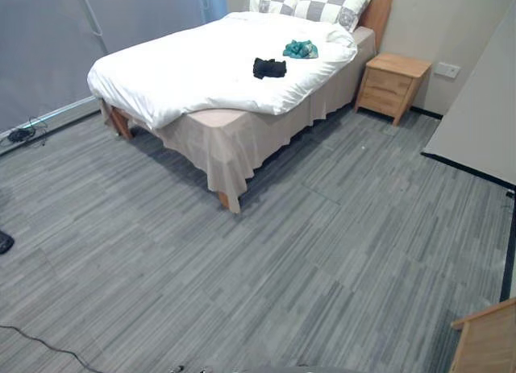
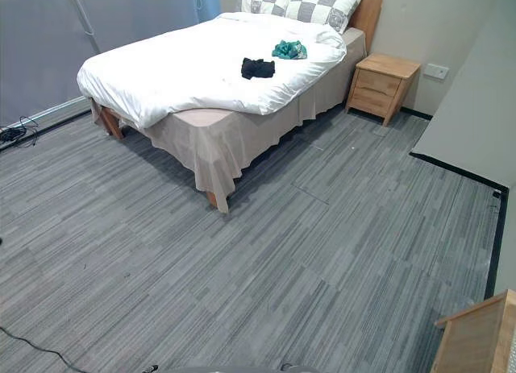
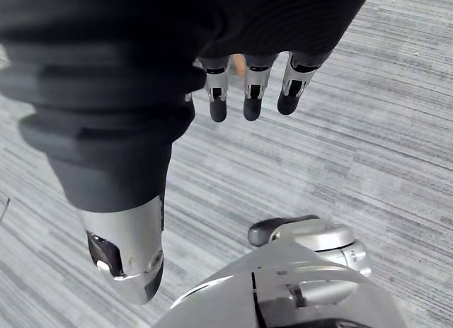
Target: Tidy the bed and pick cloth on bed and put in laundry
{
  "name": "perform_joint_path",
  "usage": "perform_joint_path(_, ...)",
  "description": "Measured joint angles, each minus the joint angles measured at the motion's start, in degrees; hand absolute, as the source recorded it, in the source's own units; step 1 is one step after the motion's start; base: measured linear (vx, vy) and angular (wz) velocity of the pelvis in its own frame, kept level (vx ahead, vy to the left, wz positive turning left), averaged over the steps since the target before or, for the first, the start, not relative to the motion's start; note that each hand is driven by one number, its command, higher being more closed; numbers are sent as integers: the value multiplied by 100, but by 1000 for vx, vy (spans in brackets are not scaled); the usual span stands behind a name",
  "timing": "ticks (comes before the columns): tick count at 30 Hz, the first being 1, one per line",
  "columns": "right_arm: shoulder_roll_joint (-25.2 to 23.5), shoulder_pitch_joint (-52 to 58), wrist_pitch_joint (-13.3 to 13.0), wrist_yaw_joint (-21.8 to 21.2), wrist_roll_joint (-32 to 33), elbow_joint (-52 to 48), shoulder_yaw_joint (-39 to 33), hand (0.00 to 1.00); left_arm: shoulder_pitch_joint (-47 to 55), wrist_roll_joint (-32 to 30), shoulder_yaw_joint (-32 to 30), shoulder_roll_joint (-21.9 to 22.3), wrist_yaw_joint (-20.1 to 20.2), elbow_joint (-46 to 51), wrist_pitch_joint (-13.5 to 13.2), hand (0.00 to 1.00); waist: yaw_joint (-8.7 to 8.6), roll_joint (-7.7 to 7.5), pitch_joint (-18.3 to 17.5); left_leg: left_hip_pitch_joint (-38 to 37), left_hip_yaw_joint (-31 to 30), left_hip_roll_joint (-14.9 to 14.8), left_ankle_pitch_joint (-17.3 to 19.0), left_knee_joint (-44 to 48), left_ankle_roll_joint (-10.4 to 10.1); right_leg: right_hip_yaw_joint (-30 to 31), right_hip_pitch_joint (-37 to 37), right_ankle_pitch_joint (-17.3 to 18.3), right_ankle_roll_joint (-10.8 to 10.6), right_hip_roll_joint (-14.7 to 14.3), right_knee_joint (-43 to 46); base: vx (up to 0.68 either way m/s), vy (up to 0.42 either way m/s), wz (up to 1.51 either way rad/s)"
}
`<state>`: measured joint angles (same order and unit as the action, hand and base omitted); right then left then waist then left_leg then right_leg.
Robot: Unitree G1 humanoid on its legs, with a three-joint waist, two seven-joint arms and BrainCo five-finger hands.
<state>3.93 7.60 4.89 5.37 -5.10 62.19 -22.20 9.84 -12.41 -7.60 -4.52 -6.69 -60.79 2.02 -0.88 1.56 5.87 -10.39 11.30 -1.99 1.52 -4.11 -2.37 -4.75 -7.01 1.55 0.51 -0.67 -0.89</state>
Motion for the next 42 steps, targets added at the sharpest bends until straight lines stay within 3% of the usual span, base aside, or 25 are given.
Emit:
perform_joint_path(14,-108,-398,-12,66,-6,-4,-381,0,-119,-71,-208,73,-105,0,-4,0,9,16,226,-130,20,-53,46,-10,-74,-138,-227,78,-119,-31,-106,4,-29,3)
perform_joint_path(33,-124,-387,-21,77,-4,-5,-384,0,-121,-70,-200,72,-105,0,-5,0,21,-21,270,-210,159,-104,45,-107,-71,-36,-247,68,-102,-106,-137,-36,-30,-3)
perform_joint_path(38,-120,-449,-13,76,-4,-22,-382,0,-160,-64,-198,53,-105,-2,-1,0,20,-16,290,17,339,-118,46,-112,-69,186,67,1,-2,-141,-133,-5,-30,-24)
perform_joint_path(39,-122,-469,-4,76,-5,-22,-383,0,-195,-63,-197,37,-105,-4,0,0,21,-35,307,62,405,-135,53,-105,-65,214,210,40,0,-155,-22,30,-41,-34)
perform_joint_path(41,-138,-564,-2,75,-5,-23,-382,0,-251,-54,-195,1,-103,-1,0,0,34,-86,384,127,528,-149,141,-49,-66,300,663,467,-59,-147,816,29,-33,-30)
perform_joint_path(42,-189,-613,-3,67,-5,-35,-385,0,-291,-53,-183,-47,-103,-3,0,0,31,-141,450,158,569,-124,282,54,-33,276,986,792,-331,-66,1514,-5,-44,-35)
